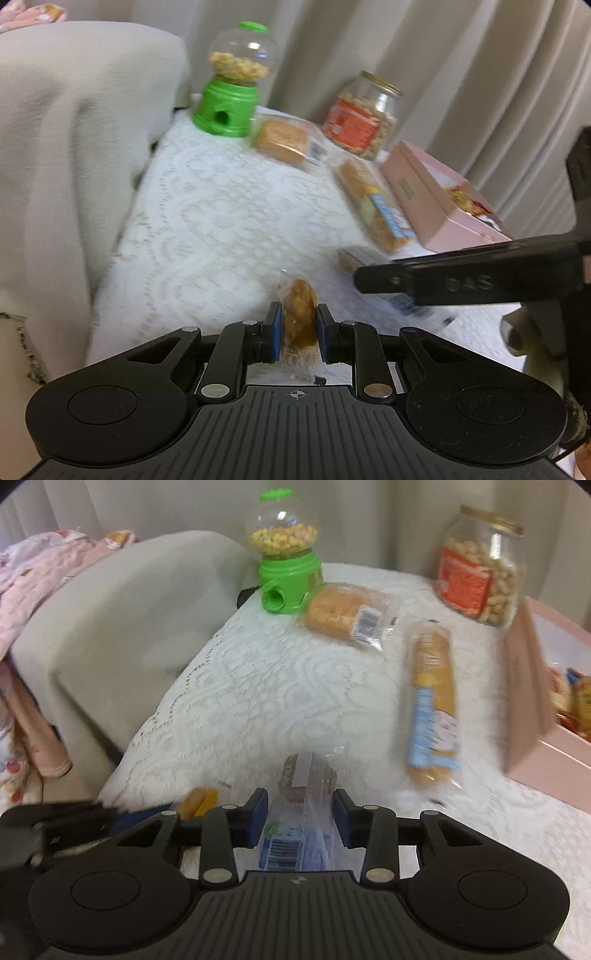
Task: Organize snacks
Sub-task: 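Reach the right tool to the clear barcode packet while the left holds the orange packet, then grasp the clear barcode packet with the right tool and lift it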
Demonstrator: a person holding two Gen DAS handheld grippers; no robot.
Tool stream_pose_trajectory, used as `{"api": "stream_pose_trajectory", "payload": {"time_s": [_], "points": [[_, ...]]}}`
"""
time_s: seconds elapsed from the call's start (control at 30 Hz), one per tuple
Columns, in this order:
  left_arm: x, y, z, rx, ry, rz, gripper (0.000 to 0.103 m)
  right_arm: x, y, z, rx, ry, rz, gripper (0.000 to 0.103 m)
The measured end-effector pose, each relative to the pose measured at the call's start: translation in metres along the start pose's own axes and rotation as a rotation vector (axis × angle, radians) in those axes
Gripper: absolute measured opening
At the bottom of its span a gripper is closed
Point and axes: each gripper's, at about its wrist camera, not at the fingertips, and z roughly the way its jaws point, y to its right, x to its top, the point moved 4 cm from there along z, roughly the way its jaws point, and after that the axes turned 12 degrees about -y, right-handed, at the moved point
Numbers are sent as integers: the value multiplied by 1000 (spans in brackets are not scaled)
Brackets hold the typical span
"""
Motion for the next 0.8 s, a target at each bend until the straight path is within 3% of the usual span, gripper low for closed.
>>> {"api": "stream_pose_trajectory", "payload": {"time_s": [0.03, 0.07, 0.13, 0.3, 0.43, 0.5, 0.67, 0.73, 0.8], "points": [[-1, 5, 0, -10, -2, 14, 23, -6, 4, -7, -8, 14, -3, 37], [-1, 11, 0, -21, -6, 30, 23, -12, 9, -13, -17, 25, -3, 23], [-2, 22, 1, -43, -15, 58, 23, -24, 23, -23, -29, 32, 7, 14], [-7, 50, 10, -77, -42, 112, 23, -50, 59, -38, -62, 53, 64, 14], [-10, 53, 9, -38, -35, 109, 24, -57, 68, -35, -41, 70, 90, 15], [-9, 46, 4, 6, -19, 90, 23, -56, 65, -27, -33, 69, 92, 23], [-7, 18, -1, 55, 3, 13, 23, -46, 44, 2, -24, 45, 107, 56], [-7, 12, -1, 55, 9, -4, 24, -41, 31, 7, -40, 60, 97, 64], [-7, 6, -2, 44, 16, -20, 24, -37, 20, 11, -46, 59, 88, 66]]}}
